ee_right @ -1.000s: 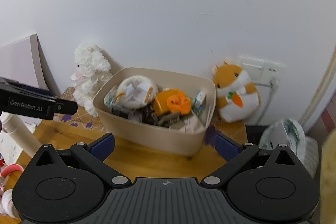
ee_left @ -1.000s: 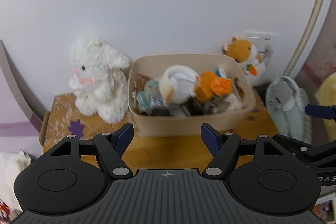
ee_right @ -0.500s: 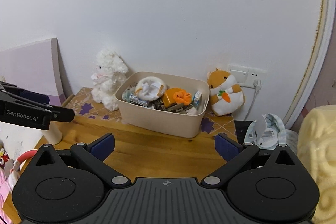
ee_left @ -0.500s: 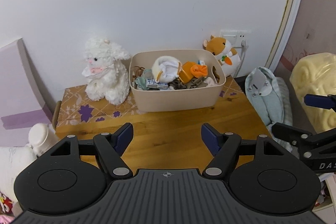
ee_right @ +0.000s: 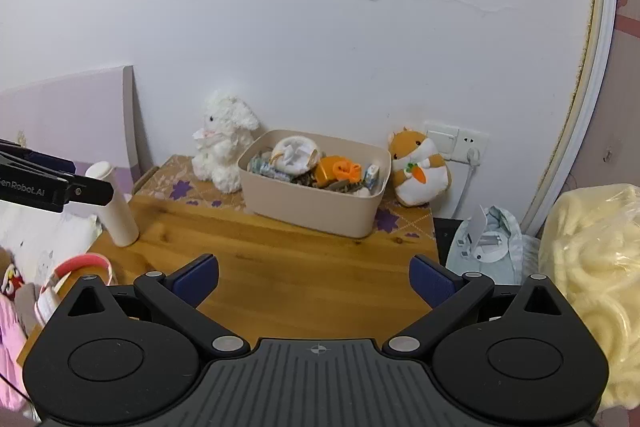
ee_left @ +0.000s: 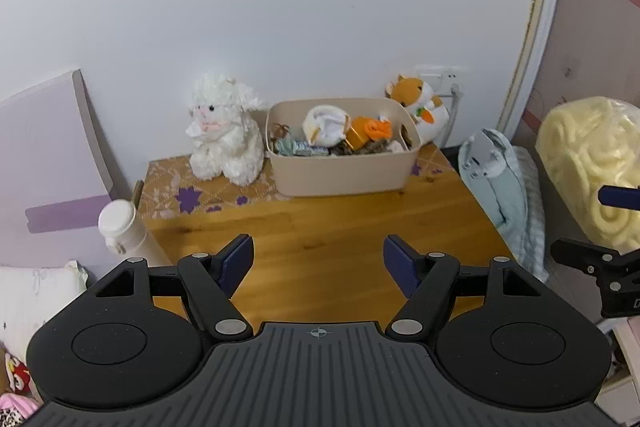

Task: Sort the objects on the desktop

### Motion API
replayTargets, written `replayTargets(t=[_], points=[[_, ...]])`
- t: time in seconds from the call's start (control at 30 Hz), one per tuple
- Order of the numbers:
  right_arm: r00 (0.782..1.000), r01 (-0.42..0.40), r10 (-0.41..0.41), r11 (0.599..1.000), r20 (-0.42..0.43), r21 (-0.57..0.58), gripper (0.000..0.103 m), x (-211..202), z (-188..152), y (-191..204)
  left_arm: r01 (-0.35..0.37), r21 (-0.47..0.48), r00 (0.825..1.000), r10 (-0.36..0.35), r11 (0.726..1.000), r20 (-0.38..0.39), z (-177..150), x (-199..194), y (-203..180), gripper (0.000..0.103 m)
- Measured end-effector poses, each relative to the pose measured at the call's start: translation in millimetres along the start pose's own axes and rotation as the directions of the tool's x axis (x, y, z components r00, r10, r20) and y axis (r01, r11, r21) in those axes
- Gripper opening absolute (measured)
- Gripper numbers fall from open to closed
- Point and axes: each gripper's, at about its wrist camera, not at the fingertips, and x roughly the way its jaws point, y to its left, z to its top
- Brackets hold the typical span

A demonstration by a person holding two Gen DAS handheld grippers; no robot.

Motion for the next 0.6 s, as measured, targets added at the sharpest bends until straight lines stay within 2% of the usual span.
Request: replayTargets(t=[0.3, 0.6], points=[[1.000, 0.005, -0.005, 1.000, -0.008, -0.002, 0.103, -35.4, -7.8, 1.1, 0.024, 0.032, 0.997, -0.022, 0.999, -0.070, -25.9, -22.4, 0.6, 0.073], [0.998, 0.010, -0.011, 1.000, -0.061, -0.018, 0.103, -37.9, -14.3, 6.7, 0.057, 0.006, 0.994, -0.056, 0.998, -0.094, -29.6, -26.3, 12.0, 0.074]])
